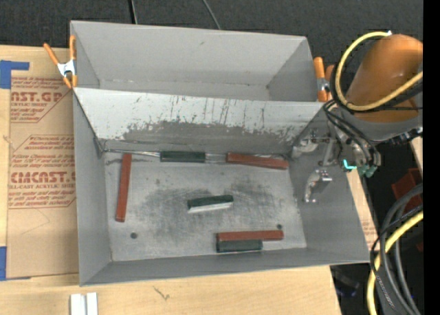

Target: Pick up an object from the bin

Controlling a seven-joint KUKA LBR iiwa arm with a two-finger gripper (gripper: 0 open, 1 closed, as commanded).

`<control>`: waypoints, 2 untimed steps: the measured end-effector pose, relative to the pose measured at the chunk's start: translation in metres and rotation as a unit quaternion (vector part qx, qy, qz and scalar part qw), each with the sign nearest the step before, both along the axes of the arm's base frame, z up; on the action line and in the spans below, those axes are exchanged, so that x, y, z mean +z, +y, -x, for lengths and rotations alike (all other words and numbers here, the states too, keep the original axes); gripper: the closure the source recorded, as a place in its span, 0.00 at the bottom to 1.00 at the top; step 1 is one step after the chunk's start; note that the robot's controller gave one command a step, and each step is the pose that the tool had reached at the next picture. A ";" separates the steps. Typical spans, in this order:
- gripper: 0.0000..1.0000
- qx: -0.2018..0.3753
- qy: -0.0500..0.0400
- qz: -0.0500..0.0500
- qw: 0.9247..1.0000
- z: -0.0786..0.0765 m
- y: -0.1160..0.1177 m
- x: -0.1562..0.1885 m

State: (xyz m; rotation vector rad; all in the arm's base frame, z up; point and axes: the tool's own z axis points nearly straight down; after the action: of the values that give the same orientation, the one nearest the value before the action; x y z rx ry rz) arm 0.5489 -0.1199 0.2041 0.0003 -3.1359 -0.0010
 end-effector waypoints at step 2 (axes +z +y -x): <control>0.00 -0.010 -0.007 0.001 1.000 0.027 0.026 -0.040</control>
Offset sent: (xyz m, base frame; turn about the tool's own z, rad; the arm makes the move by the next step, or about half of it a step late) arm -0.0561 0.0533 -0.0866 0.0328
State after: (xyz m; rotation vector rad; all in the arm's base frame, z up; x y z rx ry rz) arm 0.5222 -0.0939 0.1636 -0.0300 -3.1499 0.0029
